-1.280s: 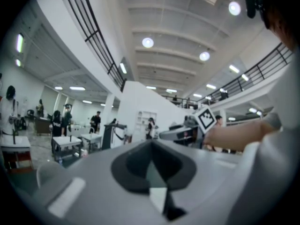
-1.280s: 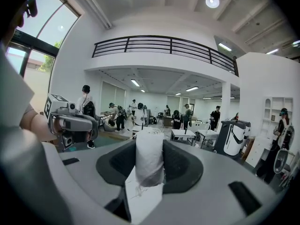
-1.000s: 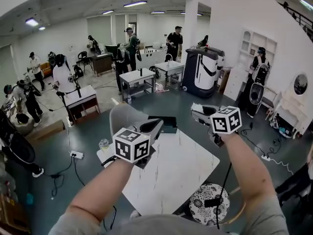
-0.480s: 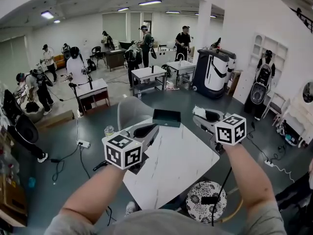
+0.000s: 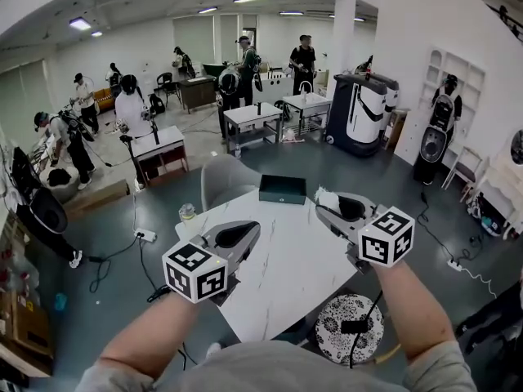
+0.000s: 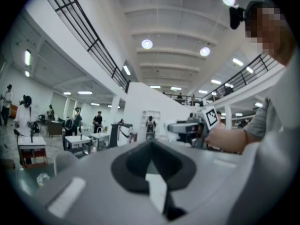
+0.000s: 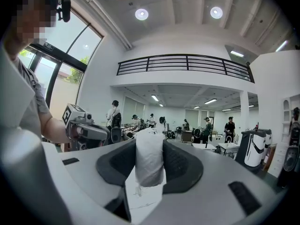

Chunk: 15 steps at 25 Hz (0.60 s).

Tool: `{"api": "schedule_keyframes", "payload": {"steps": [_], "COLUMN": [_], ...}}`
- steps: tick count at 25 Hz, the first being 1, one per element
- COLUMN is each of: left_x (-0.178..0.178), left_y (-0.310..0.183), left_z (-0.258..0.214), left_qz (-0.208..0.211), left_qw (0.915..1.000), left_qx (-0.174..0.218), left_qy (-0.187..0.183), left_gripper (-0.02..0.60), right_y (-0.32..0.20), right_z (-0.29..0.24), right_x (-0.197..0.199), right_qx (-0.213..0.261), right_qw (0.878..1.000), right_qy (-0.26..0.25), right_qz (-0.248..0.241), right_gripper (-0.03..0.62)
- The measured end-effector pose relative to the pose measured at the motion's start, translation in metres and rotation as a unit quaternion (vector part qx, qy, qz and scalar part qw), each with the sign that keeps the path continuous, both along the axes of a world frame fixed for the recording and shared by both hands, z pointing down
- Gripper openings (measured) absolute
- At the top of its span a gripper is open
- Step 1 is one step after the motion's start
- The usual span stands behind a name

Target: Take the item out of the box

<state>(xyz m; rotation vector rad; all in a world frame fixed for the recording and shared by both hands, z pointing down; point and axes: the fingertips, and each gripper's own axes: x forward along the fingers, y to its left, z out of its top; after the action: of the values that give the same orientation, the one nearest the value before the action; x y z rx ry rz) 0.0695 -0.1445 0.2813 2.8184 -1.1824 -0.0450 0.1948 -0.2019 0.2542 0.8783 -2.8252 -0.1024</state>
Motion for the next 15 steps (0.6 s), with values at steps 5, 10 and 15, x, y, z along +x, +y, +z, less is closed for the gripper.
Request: {"api": "schedule_keyframes", "payload": {"steps": [5, 10, 15], "left_x": [-0.015, -0.033, -0.068], "left_y": [0.01, 0.01, 0.006], "left_z": [0.009, 0.031, 0.052], "left_qz": [0.011, 0.024, 0.03], "left_qw": [0.9999, 0.9993, 0.9987], "left_qx": [-0.005, -0.02, -0.032], "left_qy": [0.01, 0.021, 0.025], "left_gripper": [0.0, 0.0, 0.0], "right_y": [0.015, 0.025, 0.041], "right_z": [0.01, 0.03, 0.052], "right_x": [-0.008, -0.017, -0.036], "right_qx": [-0.002, -0.01, -0.035], "right_qw": [1.0, 0.999, 0.997], "right_qy": [-0.009, -0.02, -0.06], "right_qz": [0.01, 0.031, 0.044], "right_gripper": [0.156, 0.156, 0.156]}}
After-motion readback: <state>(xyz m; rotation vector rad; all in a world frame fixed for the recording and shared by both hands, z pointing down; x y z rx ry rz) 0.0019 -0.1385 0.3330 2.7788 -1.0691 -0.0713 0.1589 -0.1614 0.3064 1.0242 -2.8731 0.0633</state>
